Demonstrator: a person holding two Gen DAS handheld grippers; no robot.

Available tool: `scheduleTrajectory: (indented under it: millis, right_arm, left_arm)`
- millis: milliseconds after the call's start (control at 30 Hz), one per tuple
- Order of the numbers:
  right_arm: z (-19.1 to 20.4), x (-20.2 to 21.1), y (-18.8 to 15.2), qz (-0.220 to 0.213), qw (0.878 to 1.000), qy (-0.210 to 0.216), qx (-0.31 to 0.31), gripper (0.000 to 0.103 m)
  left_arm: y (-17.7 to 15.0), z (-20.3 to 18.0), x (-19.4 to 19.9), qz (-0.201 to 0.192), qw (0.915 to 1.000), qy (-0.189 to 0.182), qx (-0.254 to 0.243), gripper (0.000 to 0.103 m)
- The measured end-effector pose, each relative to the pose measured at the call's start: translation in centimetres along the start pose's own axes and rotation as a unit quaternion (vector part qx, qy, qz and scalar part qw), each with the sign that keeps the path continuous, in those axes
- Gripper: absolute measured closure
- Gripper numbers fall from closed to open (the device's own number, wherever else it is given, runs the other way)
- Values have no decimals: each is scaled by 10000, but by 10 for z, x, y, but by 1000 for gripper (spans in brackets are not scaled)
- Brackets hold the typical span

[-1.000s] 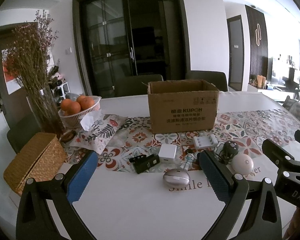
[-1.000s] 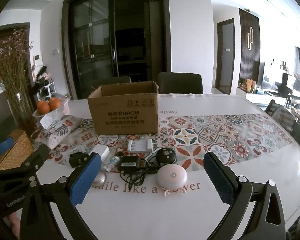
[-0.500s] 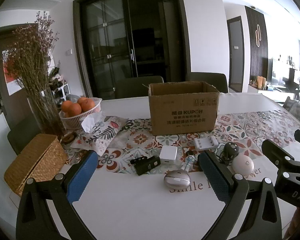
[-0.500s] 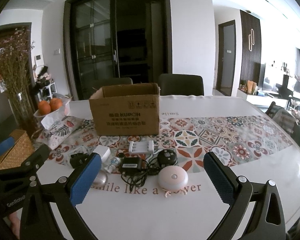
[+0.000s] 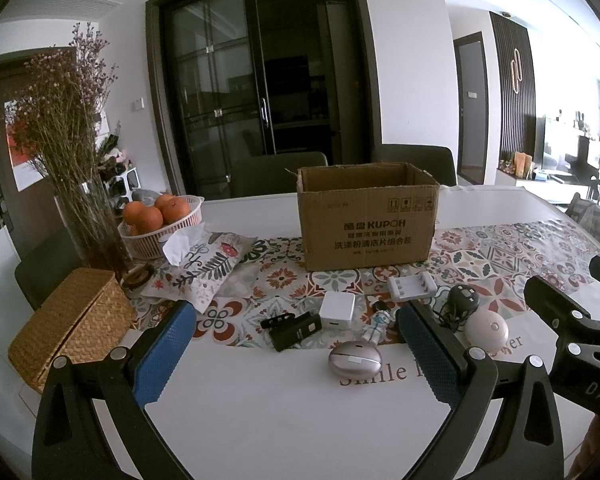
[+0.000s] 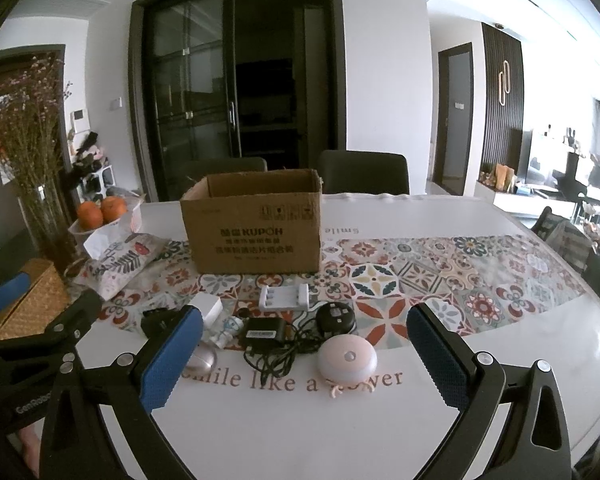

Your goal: Organize rigid objects

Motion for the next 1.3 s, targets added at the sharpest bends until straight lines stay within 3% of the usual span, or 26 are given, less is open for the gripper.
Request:
scheduleTrajectory:
  millis: [833,1300]
  right_arm:
    - [-3,-1,0,25,10000,11,-12,0]
    - [-17,-39,-18,522,9983,-219,-128,0]
  left_arm:
    - [-8,-3,-7,134,9999,-58,-50,0]
    - [-31,-24,-59,971,9943,-377,-234,0]
Point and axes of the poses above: each gripper's, at about its wrist camera, not at the fingertips, and x roughly against the way its jaws point, z to its left, y to its top, the point moved 5 cm from there along -x, roughly the way its jaws point, and after that the axes turned 2 degrees about z, right-handed, at the moved point
